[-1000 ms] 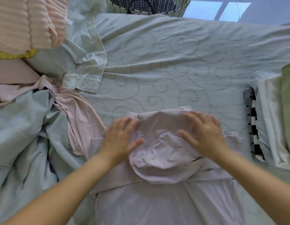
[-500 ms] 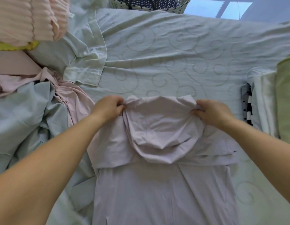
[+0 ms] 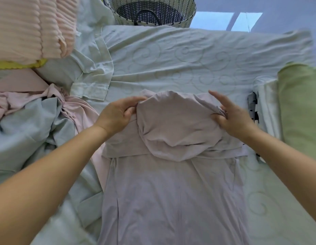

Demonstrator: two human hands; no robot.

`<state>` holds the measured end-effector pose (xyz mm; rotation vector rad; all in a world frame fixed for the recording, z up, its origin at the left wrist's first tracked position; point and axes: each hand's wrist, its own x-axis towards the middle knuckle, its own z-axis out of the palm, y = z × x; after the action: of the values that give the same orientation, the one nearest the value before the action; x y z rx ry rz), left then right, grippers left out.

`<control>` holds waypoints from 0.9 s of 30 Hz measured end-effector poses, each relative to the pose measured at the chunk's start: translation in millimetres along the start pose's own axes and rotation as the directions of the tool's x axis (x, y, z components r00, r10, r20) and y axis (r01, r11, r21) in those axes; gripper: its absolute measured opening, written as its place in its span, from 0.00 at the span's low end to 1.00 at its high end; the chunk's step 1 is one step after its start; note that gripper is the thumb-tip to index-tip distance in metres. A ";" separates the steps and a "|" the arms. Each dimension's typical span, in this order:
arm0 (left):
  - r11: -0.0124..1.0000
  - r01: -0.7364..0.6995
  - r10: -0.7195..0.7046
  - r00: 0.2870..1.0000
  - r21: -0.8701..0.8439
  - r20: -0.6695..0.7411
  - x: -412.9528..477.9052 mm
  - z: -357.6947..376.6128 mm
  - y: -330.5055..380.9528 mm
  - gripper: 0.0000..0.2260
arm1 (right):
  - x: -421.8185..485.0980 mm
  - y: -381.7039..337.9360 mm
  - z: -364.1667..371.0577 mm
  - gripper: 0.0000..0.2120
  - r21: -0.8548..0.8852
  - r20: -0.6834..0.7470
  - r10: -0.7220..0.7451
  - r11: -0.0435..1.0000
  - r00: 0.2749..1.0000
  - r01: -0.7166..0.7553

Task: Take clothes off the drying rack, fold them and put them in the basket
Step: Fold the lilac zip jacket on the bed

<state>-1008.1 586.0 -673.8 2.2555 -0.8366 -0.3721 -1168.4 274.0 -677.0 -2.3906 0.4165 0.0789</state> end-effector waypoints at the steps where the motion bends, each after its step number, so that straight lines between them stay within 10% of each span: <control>1: 0.998 -0.055 0.055 0.997 -0.004 0.045 -4.9 0.2 0.1 0.21 | -3.7 -1.0 -1.4 0.31 0.020 0.022 -0.049 0.999 0.999 0.049; 12: 0.920 0.109 -0.059 0.988 -0.377 0.142 -91.6 -17.4 52.3 0.24 | -88.0 -12.1 -18.9 0.20 0.349 0.063 -0.092 0.935 0.994 0.064; 20: 0.937 0.112 -0.049 0.980 -0.330 0.192 -198.7 -24.5 76.5 0.24 | -190.5 -20.1 -22.7 0.21 0.196 0.157 -0.140 0.975 0.978 0.108; 27: 0.857 -0.450 0.260 0.798 0.251 0.544 -294.3 -6.2 57.4 0.25 | -303.3 -6.1 20.0 0.19 -0.284 0.386 -0.351 0.835 0.853 0.472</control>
<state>-1252.6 751.6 -621.8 2.2840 -1.7117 -0.6703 -1452.4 374.9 -637.1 -2.7175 -0.3127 0.3696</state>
